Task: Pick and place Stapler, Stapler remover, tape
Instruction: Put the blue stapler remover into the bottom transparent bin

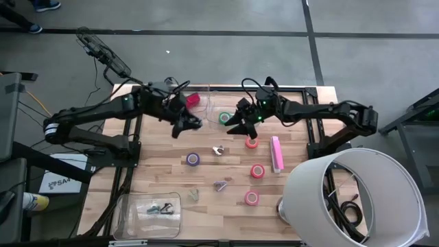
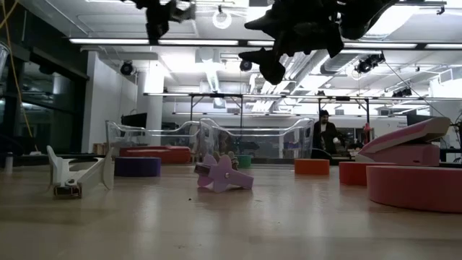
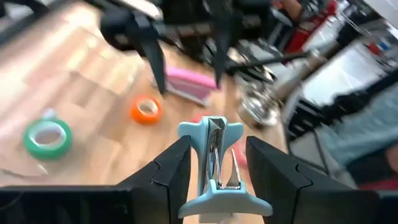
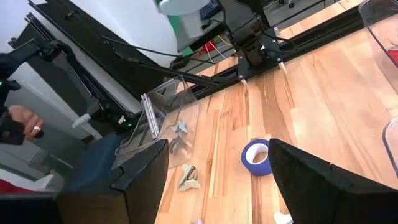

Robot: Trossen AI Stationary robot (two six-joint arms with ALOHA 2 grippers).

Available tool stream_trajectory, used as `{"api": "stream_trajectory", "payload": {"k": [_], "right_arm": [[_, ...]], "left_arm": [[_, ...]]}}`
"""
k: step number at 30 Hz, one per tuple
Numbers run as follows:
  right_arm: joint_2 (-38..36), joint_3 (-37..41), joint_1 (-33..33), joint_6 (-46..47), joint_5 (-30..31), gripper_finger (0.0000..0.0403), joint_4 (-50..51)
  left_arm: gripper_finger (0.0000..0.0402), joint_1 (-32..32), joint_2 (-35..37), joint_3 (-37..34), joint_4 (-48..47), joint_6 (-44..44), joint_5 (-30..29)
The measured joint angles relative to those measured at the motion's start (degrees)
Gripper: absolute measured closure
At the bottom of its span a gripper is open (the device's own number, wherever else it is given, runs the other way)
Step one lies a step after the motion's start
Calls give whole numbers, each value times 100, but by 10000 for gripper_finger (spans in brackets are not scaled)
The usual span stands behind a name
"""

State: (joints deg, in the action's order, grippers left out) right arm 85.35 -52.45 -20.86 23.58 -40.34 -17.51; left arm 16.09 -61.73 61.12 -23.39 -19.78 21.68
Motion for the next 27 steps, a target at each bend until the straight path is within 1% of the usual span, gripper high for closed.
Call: {"api": "stream_trajectory", "payload": {"k": [2, 7, 11, 15, 18, 27], "right_arm": [[-75, 0, 0, -45, 9, 136, 130], [-278, 0, 35, -205, 42, 136, 545], [-362, 0, 145, -331, 92, 137, 857], [-372, 0, 307, -450, 128, 137, 1108], [-372, 0, 426, -592, 282, 137, 1320], [-372, 0, 530, -745, 608, 137, 1734]], "left_arm": [[263, -2, 96, 4, -357, -45, 292], [263, -69, 289, 2, -1781, -178, 1093], [263, -468, 380, 2, -2828, -328, 1158], [263, -1091, 382, 2, -3309, -777, 1180], [263, -1617, 376, 2, -3306, -1295, 1015], [263, -3342, 370, 2, -3295, -3099, -104]]}}
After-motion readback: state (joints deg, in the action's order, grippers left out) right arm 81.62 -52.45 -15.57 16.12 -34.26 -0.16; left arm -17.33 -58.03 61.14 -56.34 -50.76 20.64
